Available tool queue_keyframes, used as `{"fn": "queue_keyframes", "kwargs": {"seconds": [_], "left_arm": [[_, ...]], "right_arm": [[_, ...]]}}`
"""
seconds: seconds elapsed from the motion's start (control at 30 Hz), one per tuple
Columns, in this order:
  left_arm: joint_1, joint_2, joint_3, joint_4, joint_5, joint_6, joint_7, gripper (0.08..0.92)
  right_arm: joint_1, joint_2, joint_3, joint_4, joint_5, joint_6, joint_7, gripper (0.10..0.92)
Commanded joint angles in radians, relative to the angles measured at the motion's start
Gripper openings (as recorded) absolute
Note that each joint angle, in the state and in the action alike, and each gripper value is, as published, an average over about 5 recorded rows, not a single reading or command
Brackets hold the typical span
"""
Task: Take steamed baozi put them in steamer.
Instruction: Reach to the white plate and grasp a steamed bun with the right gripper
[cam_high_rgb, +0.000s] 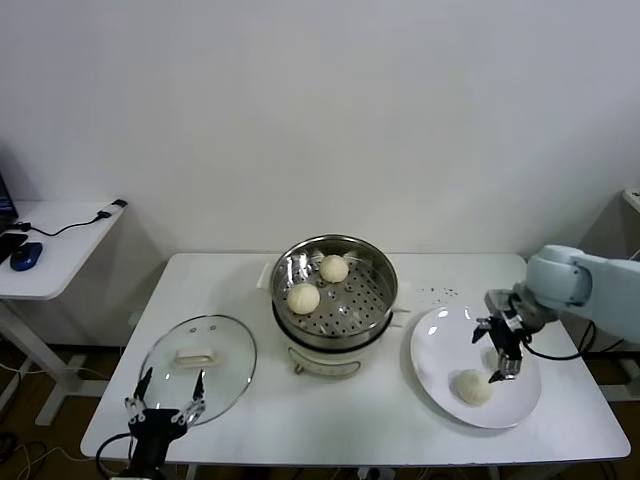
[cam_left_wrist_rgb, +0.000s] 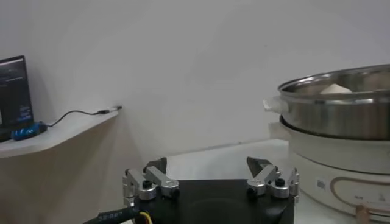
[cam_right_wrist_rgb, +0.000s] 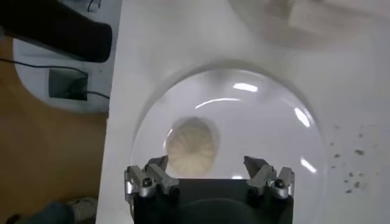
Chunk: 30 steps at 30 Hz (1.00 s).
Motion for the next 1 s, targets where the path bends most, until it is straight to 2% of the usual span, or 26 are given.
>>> {"fn": "queue_keyframes", "kwargs": {"seconds": [0.03,0.27,0.7,1.0], "left_arm": [[0.003,-0.004,0.002,0.005,0.008,0.001,0.0,0.823],[0.007,-0.004,-0.003,0.011,0.009,-0.001,-0.001,0.823],[0.002,-0.003,0.001,0.015,0.011,0.003,-0.004,0.823],[0.0,-0.003,0.003,0.017,0.013,0.004,-0.004,0.823]], "right_arm": [[-0.262,-0.017,0.162,-0.042,-0.108,0.002,0.029,0.823],[-0.304,0.06,0.201,-0.107,-0.106,0.001,0.042,0.823],[-0.311,0.108,0.211,-0.151,-0.11,0.0,0.034,0.822],[-0.3,0.112,0.207,-0.148,-0.1,0.001,0.019,0.685]]}}
